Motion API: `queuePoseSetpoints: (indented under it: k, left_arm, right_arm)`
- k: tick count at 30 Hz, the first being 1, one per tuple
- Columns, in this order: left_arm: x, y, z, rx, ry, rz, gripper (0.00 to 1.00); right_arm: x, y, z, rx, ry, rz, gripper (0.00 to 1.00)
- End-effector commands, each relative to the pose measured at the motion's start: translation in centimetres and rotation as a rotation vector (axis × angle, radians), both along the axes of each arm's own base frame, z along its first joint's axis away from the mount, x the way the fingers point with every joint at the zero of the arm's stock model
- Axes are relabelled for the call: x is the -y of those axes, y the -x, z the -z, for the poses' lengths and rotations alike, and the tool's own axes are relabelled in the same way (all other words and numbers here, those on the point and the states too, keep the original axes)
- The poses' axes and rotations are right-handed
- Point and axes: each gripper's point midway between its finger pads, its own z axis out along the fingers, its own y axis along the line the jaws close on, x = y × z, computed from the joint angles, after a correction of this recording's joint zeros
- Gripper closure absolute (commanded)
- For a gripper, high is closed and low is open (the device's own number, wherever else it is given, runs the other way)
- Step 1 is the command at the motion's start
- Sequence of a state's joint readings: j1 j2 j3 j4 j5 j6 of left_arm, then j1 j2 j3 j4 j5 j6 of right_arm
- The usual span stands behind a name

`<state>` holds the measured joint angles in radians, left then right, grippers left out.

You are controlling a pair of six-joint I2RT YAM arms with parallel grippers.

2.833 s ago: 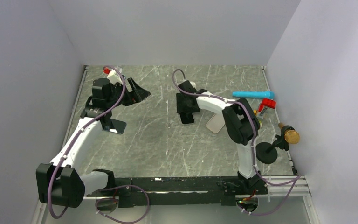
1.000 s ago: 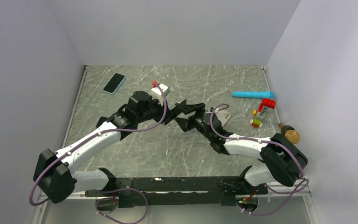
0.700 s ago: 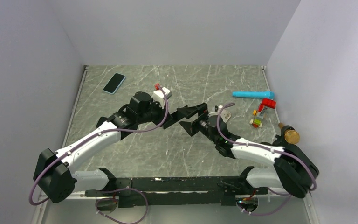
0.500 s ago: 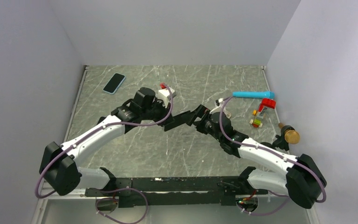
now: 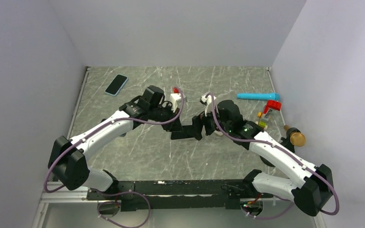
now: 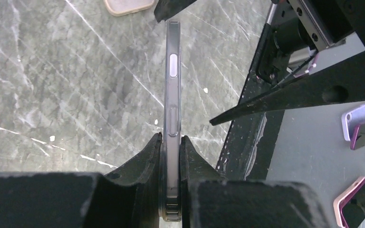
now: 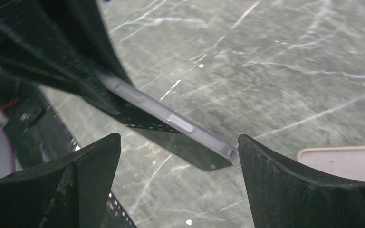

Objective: Take the phone out of the phone case
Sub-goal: Adjust the phone.

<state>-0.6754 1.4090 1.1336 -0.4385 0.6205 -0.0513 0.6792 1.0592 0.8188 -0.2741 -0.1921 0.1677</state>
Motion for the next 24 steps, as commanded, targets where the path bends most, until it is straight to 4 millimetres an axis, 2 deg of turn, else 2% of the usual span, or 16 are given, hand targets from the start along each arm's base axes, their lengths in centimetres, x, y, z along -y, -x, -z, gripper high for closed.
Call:
queuePoseSetpoints:
  k: [1, 4, 7, 9, 11, 14, 17, 20, 24]
  left_arm:
    - [1.4, 0.6, -3.8, 0.101, 0.113, 0.137, 1.0]
    - [1.5, 1.1, -4.1, 0.103, 0.122, 0.173, 1.0]
    - [1.5, 1.5, -4.5, 0.112, 0.145, 0.198, 1.0]
    - [1.5, 1.8, -4.8, 0.118, 0.155, 0.213, 1.0]
    - [1.5, 1.9, -4.8, 0.119, 0.157, 0.219, 1.0]
    - [1.5, 2.0, -5.0, 0.117, 0.159, 0.225, 1.0]
    - [1.4, 2.0, -5.2, 0.125, 0.16, 0.222, 1.0]
    - [1.5, 2.2, -5.6, 0.124, 0.175, 0.232, 1.0]
    - [1.5, 2.6, -6.2, 0.145, 0.205, 0.244, 1.0]
  right_arm:
    - [-2.1, 3.5, -1.9, -0.001, -0.054, -0.334, 0.08]
    - [-2.2, 3.3, -2.1, -0.046, -0.087, -0.368, 0.15]
    - [-2.4, 3.5, -2.0, -0.107, -0.13, -0.423, 0.27]
    - [-2.8, 4.0, -1.1, -0.144, -0.141, -0.483, 0.4]
    - [-3.1, 4.4, -0.7, -0.176, -0.16, -0.51, 0.43]
    - [-3.7, 5.4, -0.8, -0.206, -0.215, -0.572, 0.53]
    - [-4.0, 6.2, -1.2, -0.225, -0.264, -0.604, 0.68]
    - [-4.1, 6.6, -1.2, -0.236, -0.284, -0.617, 0.68]
    - [-4.2, 7.1, -0.8, -0.26, -0.309, -0.632, 0.51]
